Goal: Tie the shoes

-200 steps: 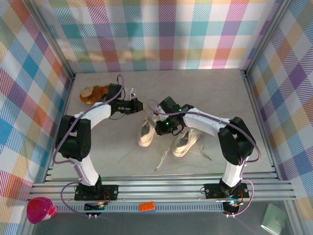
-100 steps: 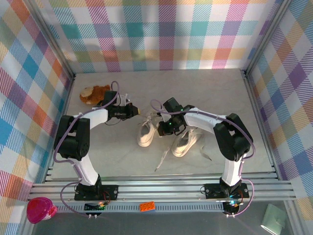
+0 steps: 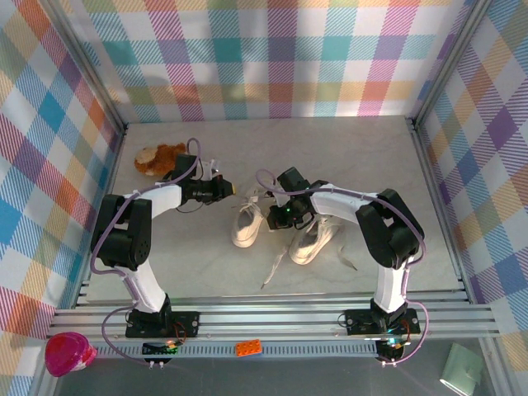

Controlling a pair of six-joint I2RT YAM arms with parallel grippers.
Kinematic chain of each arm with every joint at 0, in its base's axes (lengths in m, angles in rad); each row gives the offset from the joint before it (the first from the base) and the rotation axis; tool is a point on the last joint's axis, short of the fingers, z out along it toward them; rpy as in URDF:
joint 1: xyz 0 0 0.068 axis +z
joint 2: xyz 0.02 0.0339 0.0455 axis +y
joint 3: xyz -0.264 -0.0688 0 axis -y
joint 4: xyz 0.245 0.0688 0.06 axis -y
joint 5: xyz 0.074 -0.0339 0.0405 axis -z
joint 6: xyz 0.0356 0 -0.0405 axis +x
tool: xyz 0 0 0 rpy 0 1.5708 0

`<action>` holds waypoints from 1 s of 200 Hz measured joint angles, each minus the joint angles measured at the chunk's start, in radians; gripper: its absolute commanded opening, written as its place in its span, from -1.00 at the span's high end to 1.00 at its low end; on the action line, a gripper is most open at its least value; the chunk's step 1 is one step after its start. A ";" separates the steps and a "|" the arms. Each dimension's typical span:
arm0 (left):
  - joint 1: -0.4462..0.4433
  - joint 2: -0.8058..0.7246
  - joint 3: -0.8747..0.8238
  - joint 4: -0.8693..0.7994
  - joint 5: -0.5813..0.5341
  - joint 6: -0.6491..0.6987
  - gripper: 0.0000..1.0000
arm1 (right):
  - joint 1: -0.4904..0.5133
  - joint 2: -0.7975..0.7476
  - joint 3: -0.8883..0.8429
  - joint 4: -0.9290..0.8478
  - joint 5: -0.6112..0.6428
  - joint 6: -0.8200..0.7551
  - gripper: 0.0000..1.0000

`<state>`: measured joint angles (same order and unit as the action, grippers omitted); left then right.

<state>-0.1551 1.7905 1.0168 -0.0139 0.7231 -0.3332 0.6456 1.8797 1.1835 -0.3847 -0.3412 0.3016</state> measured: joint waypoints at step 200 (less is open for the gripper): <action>0.044 -0.090 -0.124 0.057 -0.054 -0.021 -0.12 | -0.038 0.056 0.076 -0.058 0.087 -0.038 0.35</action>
<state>-0.1108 1.7008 0.8925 0.0429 0.6693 -0.3546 0.6075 1.9362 1.2598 -0.4427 -0.2539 0.2634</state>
